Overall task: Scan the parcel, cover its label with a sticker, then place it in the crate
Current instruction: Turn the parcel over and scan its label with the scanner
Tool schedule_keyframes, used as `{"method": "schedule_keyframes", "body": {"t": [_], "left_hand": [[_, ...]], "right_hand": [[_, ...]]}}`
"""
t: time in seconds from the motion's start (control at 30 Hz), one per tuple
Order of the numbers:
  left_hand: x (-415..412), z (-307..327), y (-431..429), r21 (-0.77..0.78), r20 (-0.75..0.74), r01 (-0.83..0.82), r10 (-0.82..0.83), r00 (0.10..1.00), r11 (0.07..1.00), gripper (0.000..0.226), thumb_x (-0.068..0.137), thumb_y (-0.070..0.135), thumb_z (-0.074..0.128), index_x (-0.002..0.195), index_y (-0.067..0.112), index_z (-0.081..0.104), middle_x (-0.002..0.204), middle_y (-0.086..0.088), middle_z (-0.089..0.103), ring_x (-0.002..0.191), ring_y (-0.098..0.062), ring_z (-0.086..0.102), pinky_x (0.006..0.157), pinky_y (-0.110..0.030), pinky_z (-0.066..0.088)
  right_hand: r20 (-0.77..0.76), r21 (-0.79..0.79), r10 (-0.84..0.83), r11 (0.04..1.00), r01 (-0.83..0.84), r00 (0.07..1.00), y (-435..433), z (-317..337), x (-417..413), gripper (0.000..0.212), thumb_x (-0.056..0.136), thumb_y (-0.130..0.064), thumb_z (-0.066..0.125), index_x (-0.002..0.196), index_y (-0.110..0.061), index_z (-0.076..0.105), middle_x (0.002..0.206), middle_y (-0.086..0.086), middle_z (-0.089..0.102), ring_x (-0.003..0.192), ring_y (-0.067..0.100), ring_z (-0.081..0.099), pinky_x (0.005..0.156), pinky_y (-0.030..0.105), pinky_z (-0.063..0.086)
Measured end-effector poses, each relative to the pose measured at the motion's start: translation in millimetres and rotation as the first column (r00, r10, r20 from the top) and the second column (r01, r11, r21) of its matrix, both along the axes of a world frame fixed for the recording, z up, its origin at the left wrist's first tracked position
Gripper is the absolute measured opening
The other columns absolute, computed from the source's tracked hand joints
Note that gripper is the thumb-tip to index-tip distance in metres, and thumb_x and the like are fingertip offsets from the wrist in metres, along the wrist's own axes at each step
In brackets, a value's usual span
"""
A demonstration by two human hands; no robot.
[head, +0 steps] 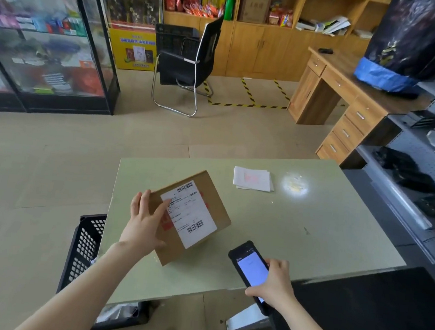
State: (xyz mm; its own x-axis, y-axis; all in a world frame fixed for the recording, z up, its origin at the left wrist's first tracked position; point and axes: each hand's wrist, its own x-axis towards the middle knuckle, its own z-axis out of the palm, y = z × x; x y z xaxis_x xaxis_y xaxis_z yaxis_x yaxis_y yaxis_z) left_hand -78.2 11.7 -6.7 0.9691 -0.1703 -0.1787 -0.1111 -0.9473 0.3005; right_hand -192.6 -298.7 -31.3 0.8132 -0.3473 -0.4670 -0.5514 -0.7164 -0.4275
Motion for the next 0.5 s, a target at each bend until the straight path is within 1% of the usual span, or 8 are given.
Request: {"method": "schedule_keyframes", "body": {"t": [0.03,0.13,0.27,0.4,0.5], "left_hand": [[10.4,0.9,2.8,-0.014,-0.022,0.016,-0.016,1.0,1.0,0.111,0.065,0.029,0.086,0.151,0.033,0.015,0.158,-0.008,-0.017,0.143,-0.032,-0.023,0.106,-0.05,0.043],[43.6,3.0,8.9,-0.017,-0.074,0.1,-0.101,0.992,0.995,0.114,0.058,0.026,0.086,0.15,0.038,0.018,0.156,-0.007,-0.009,0.143,-0.031,-0.016,0.106,-0.049,0.043],[85.7,-0.6,12.0,-0.017,-0.162,0.192,-0.192,0.968,0.981,0.116,0.052,0.036,0.087,0.147,0.042,0.021,0.152,-0.007,0.002,0.142,-0.03,-0.005,0.112,-0.049,0.035],[112.6,-6.8,15.5,-0.032,-0.256,0.225,-0.225,0.94,0.974,0.118,0.048,0.045,0.088,0.146,0.046,0.023,0.151,-0.006,0.006,0.141,-0.032,0.002,0.112,-0.051,0.033],[123.5,-10.1,20.2,-0.073,-0.289,0.219,-0.23,0.929,0.973,0.117,0.046,0.04,0.09,0.145,0.046,0.029,0.153,-0.006,0.008,0.142,-0.032,0.007,0.114,-0.05,0.03]], "right_hand": [[0.009,-0.013,-0.021,1.0,0.021,1.0,-2.7,-1.5,7.2,0.077,0.045,-0.033,0.079,0.111,-0.017,0.043,0.112,0.0,0.034,0.098,0.019,0.051,0.082,0.038,0.055],[0.04,-0.032,-0.099,0.994,0.1,0.994,-10.7,-6.7,29.3,0.073,0.048,-0.03,0.081,0.109,-0.014,0.046,0.112,0.004,0.038,0.096,0.021,0.051,0.081,0.038,0.055],[0.053,-0.047,-0.214,0.975,0.216,0.975,-17.0,-18.0,54.6,0.071,0.05,-0.026,0.082,0.11,-0.011,0.047,0.111,0.006,0.039,0.098,0.023,0.05,0.081,0.041,0.054],[0.045,-0.063,-0.29,0.954,0.292,0.956,-20.1,-33.1,75.1,0.069,0.053,-0.025,0.083,0.111,-0.009,0.048,0.111,0.007,0.041,0.1,0.024,0.047,0.078,0.036,0.05],[0.033,-0.08,-0.304,0.949,0.305,0.952,-21.0,-44.7,86.9,0.068,0.055,-0.024,0.083,0.111,-0.007,0.049,0.113,0.01,0.043,0.105,0.026,0.045,0.081,0.039,0.051]]}}
